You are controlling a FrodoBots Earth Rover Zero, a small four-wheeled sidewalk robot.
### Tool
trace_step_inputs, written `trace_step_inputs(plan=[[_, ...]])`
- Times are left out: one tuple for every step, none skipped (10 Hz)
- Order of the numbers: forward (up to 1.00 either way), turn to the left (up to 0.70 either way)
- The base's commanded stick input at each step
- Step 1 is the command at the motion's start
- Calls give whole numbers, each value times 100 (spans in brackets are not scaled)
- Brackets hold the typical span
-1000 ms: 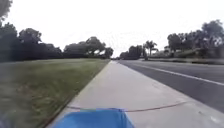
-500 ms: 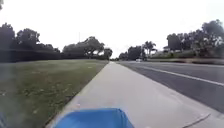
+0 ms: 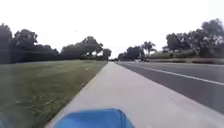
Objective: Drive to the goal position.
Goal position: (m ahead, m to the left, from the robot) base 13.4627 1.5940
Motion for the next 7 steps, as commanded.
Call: trace_step_inputs(plan=[[100,0],[100,0],[100,0],[100,0],[100,13],[100,27],[100,27]])
